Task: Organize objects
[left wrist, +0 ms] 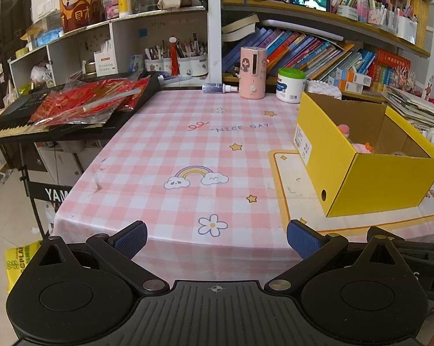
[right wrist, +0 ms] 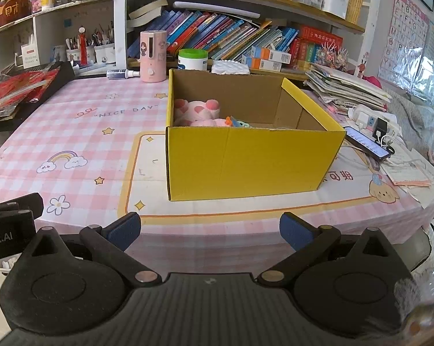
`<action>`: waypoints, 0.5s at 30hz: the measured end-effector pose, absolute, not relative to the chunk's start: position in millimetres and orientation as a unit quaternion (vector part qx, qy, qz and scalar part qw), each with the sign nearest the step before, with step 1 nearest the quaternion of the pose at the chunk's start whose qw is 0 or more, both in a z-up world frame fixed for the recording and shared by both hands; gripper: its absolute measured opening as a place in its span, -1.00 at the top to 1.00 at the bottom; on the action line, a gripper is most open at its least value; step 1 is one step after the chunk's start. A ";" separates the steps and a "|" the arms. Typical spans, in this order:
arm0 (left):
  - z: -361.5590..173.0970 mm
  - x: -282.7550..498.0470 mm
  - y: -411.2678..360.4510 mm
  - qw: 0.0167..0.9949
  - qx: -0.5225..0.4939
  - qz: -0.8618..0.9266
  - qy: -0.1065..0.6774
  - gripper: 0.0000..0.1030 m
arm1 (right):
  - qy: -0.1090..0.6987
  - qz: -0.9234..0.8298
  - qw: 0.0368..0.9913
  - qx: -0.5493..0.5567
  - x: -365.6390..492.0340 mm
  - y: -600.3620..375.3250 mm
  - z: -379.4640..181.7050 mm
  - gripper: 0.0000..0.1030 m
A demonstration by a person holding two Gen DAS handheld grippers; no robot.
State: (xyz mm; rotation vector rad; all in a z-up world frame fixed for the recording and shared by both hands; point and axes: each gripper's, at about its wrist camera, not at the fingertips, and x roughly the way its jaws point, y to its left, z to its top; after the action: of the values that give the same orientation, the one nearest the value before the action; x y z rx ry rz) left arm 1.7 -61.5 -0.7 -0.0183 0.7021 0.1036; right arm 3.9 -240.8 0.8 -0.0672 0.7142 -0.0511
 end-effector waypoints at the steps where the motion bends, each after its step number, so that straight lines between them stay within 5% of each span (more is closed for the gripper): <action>1: -0.9 1.6 -61.7 0.938 -0.007 0.051 0.344 -1.00 | 0.350 -0.025 0.936 -0.033 3.8 -240.9 0.5 -1.00; 15: -2.6 0.2 -62.4 0.937 -0.005 0.056 0.345 -1.00 | 0.353 -0.025 0.935 -0.033 4.0 -241.4 -0.4 -1.00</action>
State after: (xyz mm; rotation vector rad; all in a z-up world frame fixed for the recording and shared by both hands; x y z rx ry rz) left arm 0.2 -62.4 -2.6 -0.0099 0.7050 0.1138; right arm 4.0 -241.4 -0.4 -0.0672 0.7209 -0.0514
